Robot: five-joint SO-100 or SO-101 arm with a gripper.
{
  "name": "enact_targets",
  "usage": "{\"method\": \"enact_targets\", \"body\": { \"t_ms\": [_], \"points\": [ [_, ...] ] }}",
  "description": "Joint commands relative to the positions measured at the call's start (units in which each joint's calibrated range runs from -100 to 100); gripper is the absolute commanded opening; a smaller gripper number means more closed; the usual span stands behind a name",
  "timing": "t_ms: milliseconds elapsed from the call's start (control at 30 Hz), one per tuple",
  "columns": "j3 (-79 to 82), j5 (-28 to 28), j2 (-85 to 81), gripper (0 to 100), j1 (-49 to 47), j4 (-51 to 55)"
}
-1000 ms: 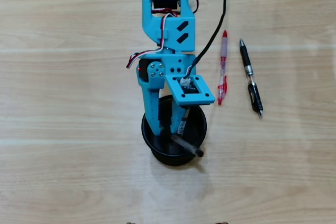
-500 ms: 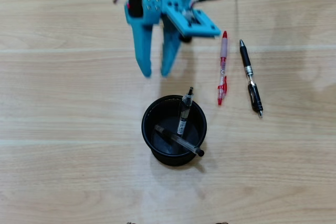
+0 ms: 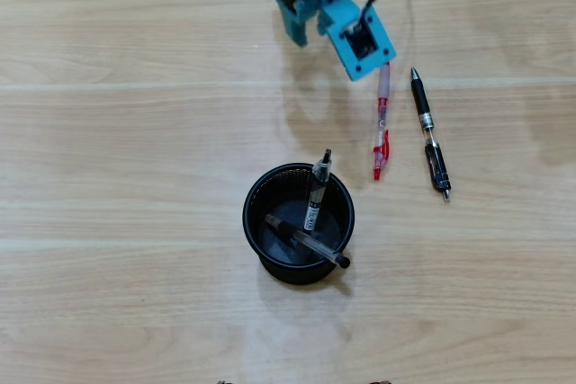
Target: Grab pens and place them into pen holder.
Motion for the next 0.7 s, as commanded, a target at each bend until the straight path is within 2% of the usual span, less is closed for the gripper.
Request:
{"method": "enact_targets", "body": {
  "t_ms": [0, 300, 433, 667],
  "points": [
    [1.15, -3.74, 3.94, 11, -5.02, -5.56],
    [0.7, -13.05, 13.66, 14, -10.5, -12.52],
    [-1.39, -14.46, 14.59, 21, -11.15, -12.52],
    [-5.73, -15.4, 14.68, 22, -11.8, -12.52]
  ]
}}
